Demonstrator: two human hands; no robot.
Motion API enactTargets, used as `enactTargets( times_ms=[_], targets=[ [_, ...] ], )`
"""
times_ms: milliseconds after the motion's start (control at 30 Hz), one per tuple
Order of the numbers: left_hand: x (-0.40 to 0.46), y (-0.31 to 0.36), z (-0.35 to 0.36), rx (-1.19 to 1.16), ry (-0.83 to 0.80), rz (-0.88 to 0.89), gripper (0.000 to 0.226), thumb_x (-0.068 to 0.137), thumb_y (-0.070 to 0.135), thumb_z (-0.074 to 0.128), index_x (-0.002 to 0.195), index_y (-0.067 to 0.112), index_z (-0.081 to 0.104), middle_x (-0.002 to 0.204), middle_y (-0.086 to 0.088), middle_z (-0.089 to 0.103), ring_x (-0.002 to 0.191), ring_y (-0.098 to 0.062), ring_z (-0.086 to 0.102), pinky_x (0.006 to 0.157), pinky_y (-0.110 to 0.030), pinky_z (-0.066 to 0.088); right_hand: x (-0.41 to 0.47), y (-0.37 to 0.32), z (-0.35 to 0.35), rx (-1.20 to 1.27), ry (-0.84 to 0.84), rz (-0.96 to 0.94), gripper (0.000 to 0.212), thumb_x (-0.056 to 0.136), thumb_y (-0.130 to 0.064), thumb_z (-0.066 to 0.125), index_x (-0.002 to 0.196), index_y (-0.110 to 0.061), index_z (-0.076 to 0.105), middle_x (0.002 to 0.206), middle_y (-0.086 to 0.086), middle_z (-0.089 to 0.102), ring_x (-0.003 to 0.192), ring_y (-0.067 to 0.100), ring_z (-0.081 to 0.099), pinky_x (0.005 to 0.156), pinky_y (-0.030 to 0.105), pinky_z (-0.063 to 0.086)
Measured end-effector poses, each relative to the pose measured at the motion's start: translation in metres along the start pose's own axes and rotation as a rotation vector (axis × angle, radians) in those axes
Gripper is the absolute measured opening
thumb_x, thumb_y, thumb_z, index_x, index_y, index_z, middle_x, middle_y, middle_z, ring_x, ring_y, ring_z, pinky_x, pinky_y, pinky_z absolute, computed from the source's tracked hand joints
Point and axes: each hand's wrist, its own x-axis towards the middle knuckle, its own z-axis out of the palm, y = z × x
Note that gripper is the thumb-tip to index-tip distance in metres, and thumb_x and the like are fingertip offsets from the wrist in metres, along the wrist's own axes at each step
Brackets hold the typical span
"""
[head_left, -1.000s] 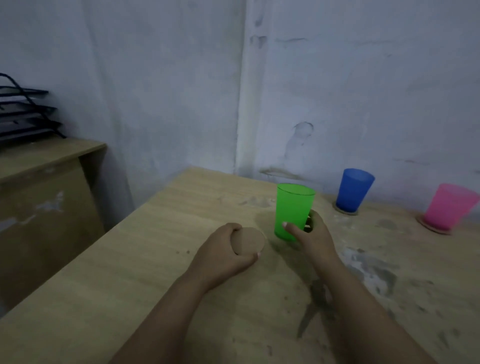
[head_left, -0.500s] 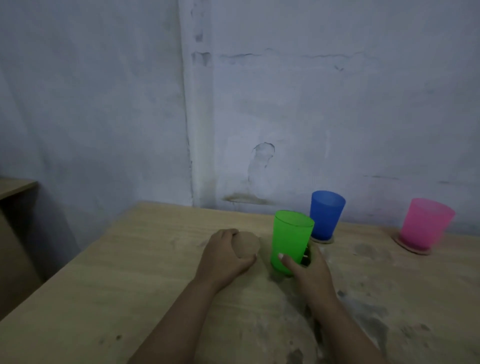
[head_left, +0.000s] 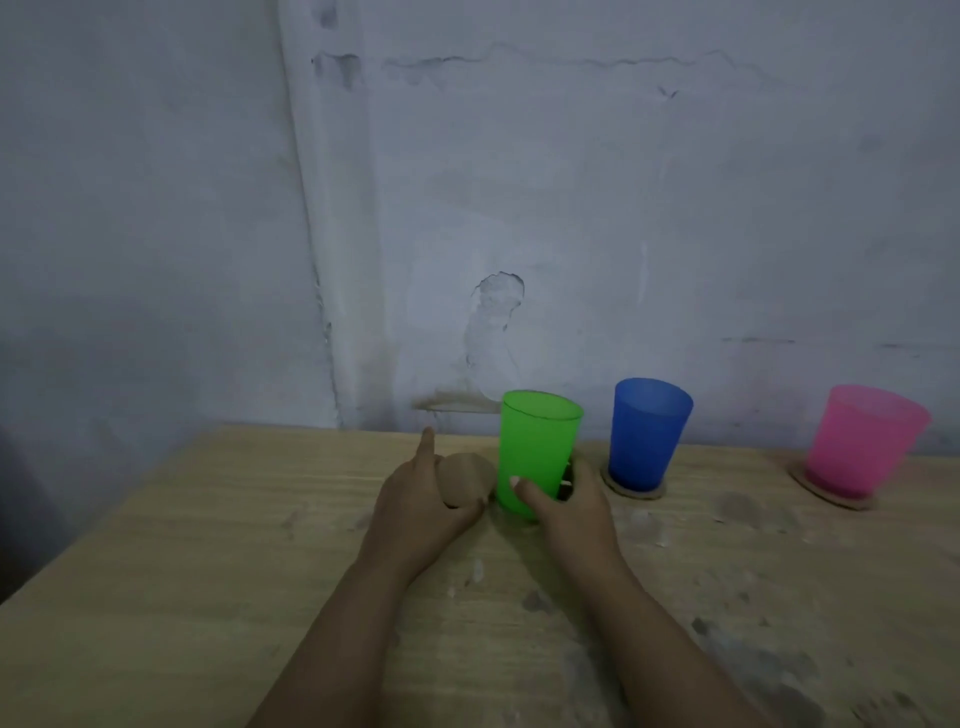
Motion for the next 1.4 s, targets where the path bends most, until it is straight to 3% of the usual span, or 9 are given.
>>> enactTargets(
  times_ms=[233,367,433,600,733,867,1033,1300,1400],
  targets=[
    [0.011,-0.007,0.010,0.130,-0.001,0.023,0.108,0.075,0.055,0.064,0.151,0.016,-0.001,0.128,-0.011,0.056,0.114,-0.029,0.053,0.090,-0.036,0.044,0.026,0.002,0.018,0.054,0.067,0.029,0.048,0.076,-0.019,0.072,0.117,-0.022,0.048,0.091,-0.018,0.054,0.080,-0.006,0.053,0.059,0.014,0.044],
    [0.012,-0.010,0.013,0.119,0.025,0.035,0.107,0.075,0.054,0.065,0.151,0.015,0.001,0.128,-0.011,0.055,0.116,-0.028,0.052,0.091,-0.034,0.043,0.041,0.001,0.018,0.145,0.093,0.073,0.051,0.077,-0.018,0.072,0.122,-0.017,0.048,0.103,-0.002,0.060,0.087,0.009,0.058,0.065,0.020,0.048],
    [0.012,-0.009,0.013,0.075,0.020,0.032,0.108,0.074,0.051,0.068,0.151,0.016,0.001,0.130,-0.011,0.053,0.118,-0.027,0.050,0.090,-0.033,0.042,0.045,0.003,0.018,0.179,0.130,0.073,0.047,0.077,-0.019,0.071,0.118,-0.019,0.049,0.102,-0.002,0.061,0.086,0.006,0.058,0.064,0.020,0.046],
    [0.011,-0.008,0.012,-0.001,0.083,-0.010,0.102,0.064,0.053,0.078,0.143,0.008,0.031,0.142,-0.010,0.042,0.131,-0.023,0.037,0.100,-0.029,0.033,0.050,0.007,0.025,0.117,0.087,0.026,0.050,0.074,-0.023,0.074,0.117,-0.021,0.049,0.101,-0.006,0.061,0.088,0.002,0.058,0.067,0.021,0.050],
    [0.012,-0.011,0.001,0.135,0.060,-0.018,0.094,0.058,0.070,0.071,0.127,0.011,0.050,0.126,-0.004,0.052,0.120,-0.021,0.045,0.089,-0.028,0.037,0.054,0.007,0.031,0.089,0.044,-0.014,0.057,0.072,-0.022,0.076,0.122,-0.019,0.049,0.110,0.000,0.061,0.095,0.011,0.059,0.076,0.029,0.054],
    [0.015,-0.016,-0.009,0.098,0.025,-0.038,0.077,0.051,0.069,0.069,0.108,0.017,0.063,0.107,0.001,0.057,0.105,-0.018,0.053,0.078,-0.029,0.041,0.055,0.007,0.036,0.071,-0.013,-0.025,0.057,0.071,-0.022,0.077,0.121,-0.018,0.050,0.110,-0.001,0.062,0.098,0.014,0.060,0.076,0.027,0.055],
    [0.017,-0.017,-0.008,0.078,0.040,-0.037,0.071,0.051,0.067,0.070,0.104,0.020,0.067,0.106,0.002,0.058,0.102,-0.015,0.053,0.076,-0.026,0.039,0.054,0.007,0.038,0.080,-0.075,-0.044,0.056,0.070,-0.021,0.079,0.119,-0.020,0.051,0.107,-0.005,0.063,0.091,-0.001,0.059,0.063,0.010,0.050],
    [0.013,-0.017,-0.009,0.057,0.026,-0.026,0.066,0.060,0.064,0.071,0.113,0.025,0.067,0.115,0.004,0.056,0.101,-0.012,0.051,0.076,-0.026,0.038,0.054,0.011,0.044,0.021,-0.149,-0.064,0.064,0.064,-0.022,0.083,0.119,-0.020,0.051,0.109,-0.005,0.061,0.090,-0.006,0.058,0.074,0.019,0.052],
    [0.012,-0.015,-0.010,0.048,0.026,-0.004,0.056,0.061,0.061,0.073,0.105,0.026,0.070,0.105,0.004,0.059,0.093,-0.012,0.053,0.069,-0.026,0.039,0.054,0.012,0.044,-0.010,-0.162,-0.069,0.059,0.063,-0.022,0.084,0.113,-0.022,0.052,0.105,-0.005,0.062,0.090,0.000,0.061,0.077,0.025,0.054]
  ],
)
